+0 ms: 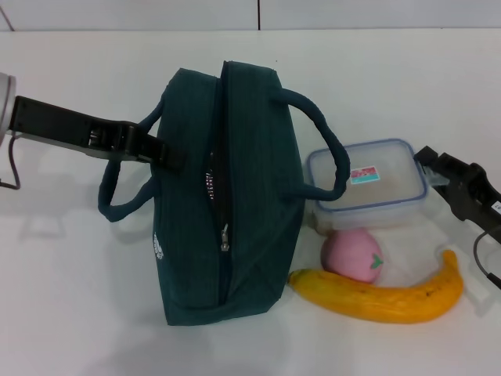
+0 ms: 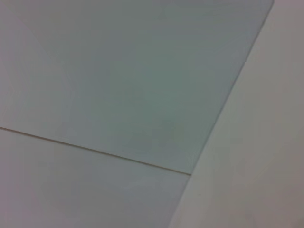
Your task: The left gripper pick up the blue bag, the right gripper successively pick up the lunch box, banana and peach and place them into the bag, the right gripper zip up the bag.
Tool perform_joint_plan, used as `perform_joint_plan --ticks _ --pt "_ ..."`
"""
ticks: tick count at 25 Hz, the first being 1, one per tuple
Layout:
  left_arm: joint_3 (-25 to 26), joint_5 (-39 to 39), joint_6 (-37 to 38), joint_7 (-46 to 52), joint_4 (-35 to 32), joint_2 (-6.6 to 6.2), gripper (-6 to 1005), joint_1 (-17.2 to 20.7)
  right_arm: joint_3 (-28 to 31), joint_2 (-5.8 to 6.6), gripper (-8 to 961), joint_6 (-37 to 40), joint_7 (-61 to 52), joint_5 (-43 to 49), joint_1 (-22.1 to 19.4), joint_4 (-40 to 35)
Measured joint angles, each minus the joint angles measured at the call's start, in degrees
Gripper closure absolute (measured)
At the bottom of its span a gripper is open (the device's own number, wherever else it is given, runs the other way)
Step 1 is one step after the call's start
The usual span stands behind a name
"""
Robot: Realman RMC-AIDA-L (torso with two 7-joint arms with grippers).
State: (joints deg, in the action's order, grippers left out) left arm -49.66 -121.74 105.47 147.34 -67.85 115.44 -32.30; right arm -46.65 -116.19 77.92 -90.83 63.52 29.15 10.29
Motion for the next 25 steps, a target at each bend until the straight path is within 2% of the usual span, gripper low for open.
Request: perform_joint_plan --ticks 4,9,15,25 --pt "0.0 0.0 0.0 0.0 0.2 0.00 958 0.0 0.2 0.00 711 1.8 -0.7 0.1 -0.1 0.0" --pt "0.0 0.0 0.0 0.0 0.5 -0.03 957 0.0 0.3 0.00 856 2.2 -1.5 0.1 -0.2 0.0" --pt "0.0 0.0 0.0 0.0 0.5 -0.04 957 -0.1 0.5 0.00 858 2.0 -3.4 0.1 -0.2 0.0" --pt "0.0 0.1 -0.1 -0.5 0.5 0.31 958 -0.3 0.5 0.00 854 2.2 -15.3 -0.1 -0.2 0.0"
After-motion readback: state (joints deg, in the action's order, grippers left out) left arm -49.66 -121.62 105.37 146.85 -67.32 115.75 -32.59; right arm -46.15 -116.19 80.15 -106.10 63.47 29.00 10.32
